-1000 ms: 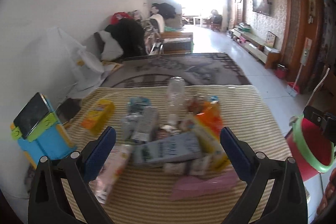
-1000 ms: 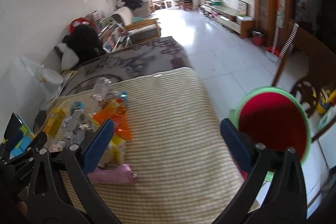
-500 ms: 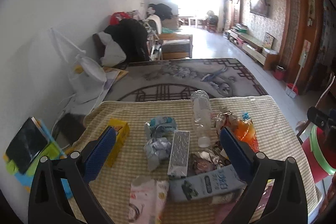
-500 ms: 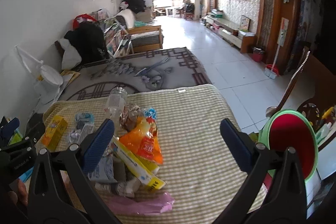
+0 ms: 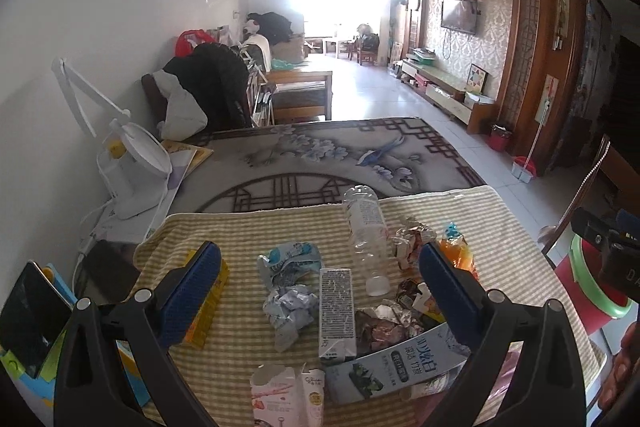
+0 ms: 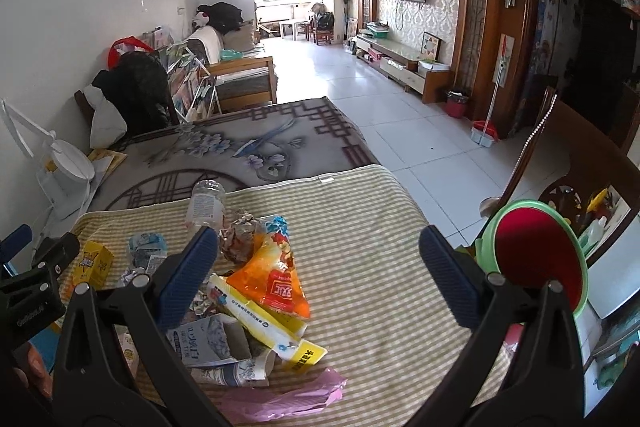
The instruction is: Collect trash
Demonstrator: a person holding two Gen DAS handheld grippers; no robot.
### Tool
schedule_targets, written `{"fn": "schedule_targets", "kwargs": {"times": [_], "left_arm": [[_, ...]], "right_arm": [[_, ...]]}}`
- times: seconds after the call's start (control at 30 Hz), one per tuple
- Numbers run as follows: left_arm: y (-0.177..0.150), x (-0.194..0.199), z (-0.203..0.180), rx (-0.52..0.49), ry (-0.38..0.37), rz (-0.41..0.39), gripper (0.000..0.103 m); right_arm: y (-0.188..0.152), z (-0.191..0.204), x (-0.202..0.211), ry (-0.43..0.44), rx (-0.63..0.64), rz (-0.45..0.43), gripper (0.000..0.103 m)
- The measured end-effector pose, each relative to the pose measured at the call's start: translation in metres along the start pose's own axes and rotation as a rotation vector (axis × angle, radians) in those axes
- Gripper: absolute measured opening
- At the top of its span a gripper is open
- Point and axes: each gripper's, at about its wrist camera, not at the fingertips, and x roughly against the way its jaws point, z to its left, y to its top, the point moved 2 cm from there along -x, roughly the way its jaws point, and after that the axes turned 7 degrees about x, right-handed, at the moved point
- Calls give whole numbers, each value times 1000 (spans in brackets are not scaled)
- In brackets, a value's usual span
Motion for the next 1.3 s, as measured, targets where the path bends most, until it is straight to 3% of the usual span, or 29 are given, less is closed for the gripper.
{"fn": "schedule_targets", "kwargs": {"times": [0.17, 0.23, 0.3, 0.33, 0.4, 0.47, 0.6, 0.67, 0.77, 0.87, 0.97, 1.0, 1.07, 1.13, 1.17, 1.2, 1.23, 1.3], "left_arm": [[-2, -1, 11, 5, -8, 7, 95], [-5, -7, 19, 0, 24, 13, 95], [-10, -20, 29, 8, 31, 65, 95], [-16, -32, 38, 30, 28, 137, 95], [-25, -42, 51, 63, 7, 199, 95], [-31, -46, 65, 87, 27, 221, 95], [-36, -51, 86, 111, 62, 247, 95], [-38, -52, 92, 121, 65, 253, 95], [-41, -49, 99, 137, 73, 262, 95], [-49, -44, 106, 147, 73, 277, 95], [-60, -40, 109, 137, 72, 303, 95], [-64, -38, 109, 130, 70, 319, 95], [-73, -37, 109, 119, 57, 348, 95], [-84, -36, 104, 103, 17, 397, 95], [-89, -34, 101, 96, 0, 414, 95], [-94, -33, 97, 85, -23, 433, 95], [-101, -32, 90, 68, -47, 457, 95], [-114, -32, 77, 35, -75, 497, 95]], "right_arm": [[-4, 6, -1, 6, -1, 10, 99], [-6, 7, -4, 3, 2, 15, 99], [-10, 10, -8, 23, 18, 2, 99], [-13, 16, -13, 57, 53, 19, 99], [-24, 38, -30, 157, 181, 139, 99], [-34, 59, -33, 234, 295, 162, 99], [-52, 115, -39, 281, 652, 188, 99], [-65, 145, -52, 341, 850, 253, 99], [-81, 167, -74, 396, 1016, 345, 99], [-88, 178, -95, 471, 1064, 456, 85], [-90, 187, -94, 509, 1128, 477, 70], [-91, 189, -92, 510, 1153, 475, 53], [-97, 194, -83, 532, 1200, 474, 29], [-105, 196, -76, 512, 1280, 449, 29], [-108, 196, -73, 496, 1316, 422, 39], [-111, 193, -73, 477, 1331, 423, 80], [-109, 191, -72, 477, 1322, 410, 90], [-100, 183, -69, 523, 1245, 407, 89]]}}
